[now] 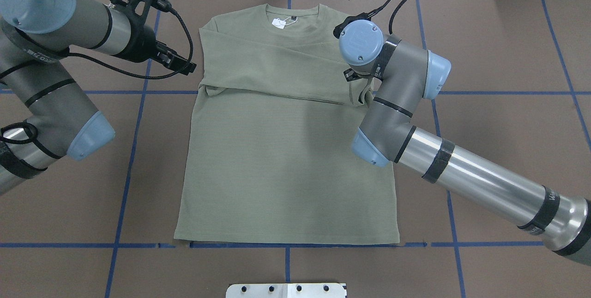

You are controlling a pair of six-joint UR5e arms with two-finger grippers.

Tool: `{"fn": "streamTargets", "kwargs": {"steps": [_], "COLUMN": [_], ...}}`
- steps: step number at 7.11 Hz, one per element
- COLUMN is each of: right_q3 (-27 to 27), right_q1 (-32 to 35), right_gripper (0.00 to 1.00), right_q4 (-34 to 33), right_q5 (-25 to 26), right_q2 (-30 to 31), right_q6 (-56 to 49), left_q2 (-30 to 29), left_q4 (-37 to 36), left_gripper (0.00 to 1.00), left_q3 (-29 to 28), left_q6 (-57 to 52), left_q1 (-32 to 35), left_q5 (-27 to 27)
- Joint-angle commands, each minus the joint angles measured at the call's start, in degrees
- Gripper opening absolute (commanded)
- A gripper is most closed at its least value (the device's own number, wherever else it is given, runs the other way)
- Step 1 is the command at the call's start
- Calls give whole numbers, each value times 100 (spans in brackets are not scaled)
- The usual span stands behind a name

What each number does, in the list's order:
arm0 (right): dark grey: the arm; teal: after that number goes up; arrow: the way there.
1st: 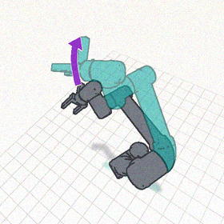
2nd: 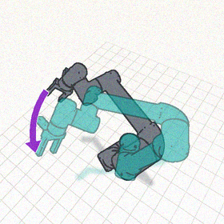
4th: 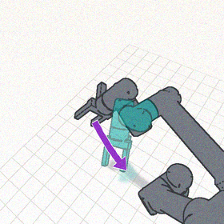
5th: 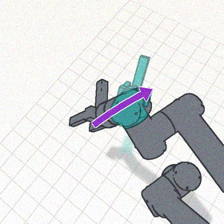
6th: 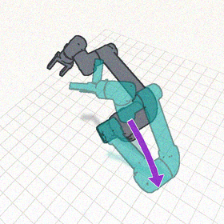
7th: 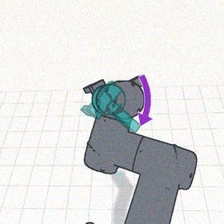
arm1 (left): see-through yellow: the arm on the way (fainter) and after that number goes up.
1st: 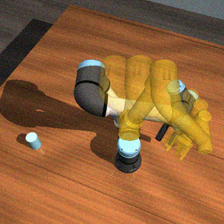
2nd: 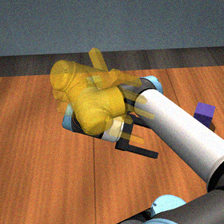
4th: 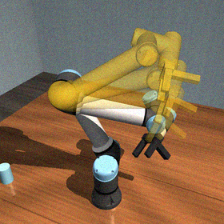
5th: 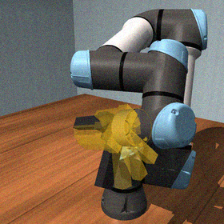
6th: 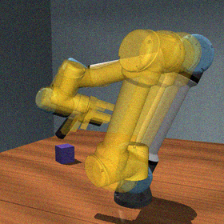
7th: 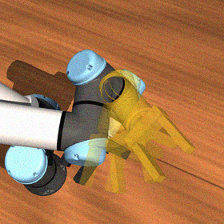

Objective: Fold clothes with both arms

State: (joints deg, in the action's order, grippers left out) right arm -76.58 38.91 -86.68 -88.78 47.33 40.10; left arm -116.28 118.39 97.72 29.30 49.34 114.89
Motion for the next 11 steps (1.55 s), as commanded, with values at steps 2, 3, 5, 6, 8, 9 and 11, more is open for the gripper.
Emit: {"fn": "streamTargets", "kwargs": {"steps": [2,3,5,6,8,9,11], "right_q3": [29,3,-643,-1500,-3023,-3569,-4537], "right_q1": [230,379,477,459,267,-30,-1318], "right_gripper": [72,99,100,100,100,100,98], "right_q4": [640,922,1179,1180,1197,1197,1572], "right_q5": [-312,-846,-1290,-1421,-1869,-1714,-445], "right_q2": [13,-4,380,974,2144,2541,3480], "right_q6": [-28,-11,591,1100,2292,3284,4798], "left_q2": [-9,-26,43,375,955,1210,1397], "left_q4": [0,0,-18,-18,-18,-18,26], "left_gripper": [100,100,100,100,100,100,84], "left_q3": [2,10,255,648,1465,1844,1944], "left_q6": [6,258,1093,1444,2776,3401,4893], "left_q1": [-3,-3,-47,-160,-624,-1123,-2099], "left_q5": [-2,-2,-28,-46,-203,-761,-1466]}}
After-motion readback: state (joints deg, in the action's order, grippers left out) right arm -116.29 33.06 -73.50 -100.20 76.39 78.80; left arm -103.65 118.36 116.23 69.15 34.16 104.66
